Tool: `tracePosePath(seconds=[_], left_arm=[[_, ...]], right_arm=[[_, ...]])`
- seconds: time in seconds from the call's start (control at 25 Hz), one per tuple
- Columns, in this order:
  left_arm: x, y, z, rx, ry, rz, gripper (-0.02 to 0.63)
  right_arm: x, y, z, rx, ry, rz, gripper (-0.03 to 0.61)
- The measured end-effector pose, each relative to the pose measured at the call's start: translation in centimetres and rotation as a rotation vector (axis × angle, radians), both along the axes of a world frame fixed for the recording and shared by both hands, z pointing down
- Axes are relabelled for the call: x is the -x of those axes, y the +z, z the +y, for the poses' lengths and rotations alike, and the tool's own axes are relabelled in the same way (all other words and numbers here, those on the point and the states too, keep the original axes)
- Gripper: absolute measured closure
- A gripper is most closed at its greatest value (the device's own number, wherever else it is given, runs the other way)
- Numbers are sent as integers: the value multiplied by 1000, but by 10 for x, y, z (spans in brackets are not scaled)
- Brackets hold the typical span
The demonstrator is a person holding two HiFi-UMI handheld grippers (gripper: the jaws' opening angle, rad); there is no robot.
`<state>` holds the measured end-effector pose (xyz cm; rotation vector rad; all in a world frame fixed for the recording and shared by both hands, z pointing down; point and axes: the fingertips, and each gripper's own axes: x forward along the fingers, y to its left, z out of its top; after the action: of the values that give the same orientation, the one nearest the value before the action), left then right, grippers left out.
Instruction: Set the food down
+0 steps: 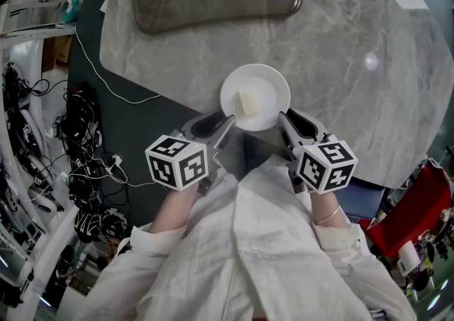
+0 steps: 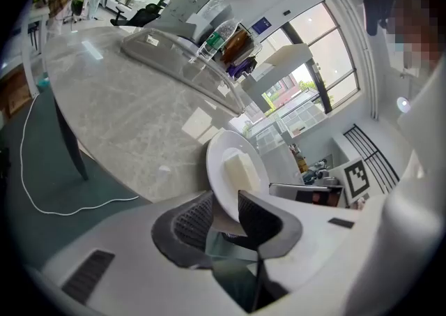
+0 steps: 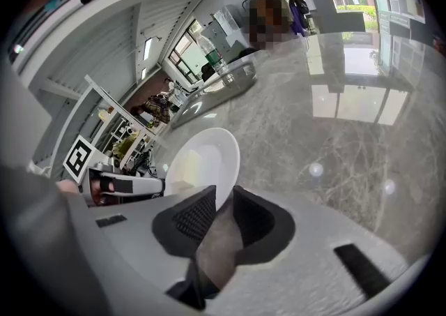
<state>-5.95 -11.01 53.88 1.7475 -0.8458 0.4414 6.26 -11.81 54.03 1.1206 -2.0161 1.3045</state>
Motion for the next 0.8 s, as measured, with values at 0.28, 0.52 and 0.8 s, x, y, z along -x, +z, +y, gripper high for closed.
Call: tracePosePath(seconds=[0.28, 0.52, 0.8], left_arm=[[0, -2, -1, -11, 2, -24, 515], [-2, 1, -4, -26, 12, -29, 532], [-3, -8, -5, -50, 38, -73, 532]], right_arm=[[-1, -3, 1, -1, 0, -5, 518], [-5, -1, -1, -3, 12, -33, 525], [-5, -12, -1, -48, -25, 23, 526]])
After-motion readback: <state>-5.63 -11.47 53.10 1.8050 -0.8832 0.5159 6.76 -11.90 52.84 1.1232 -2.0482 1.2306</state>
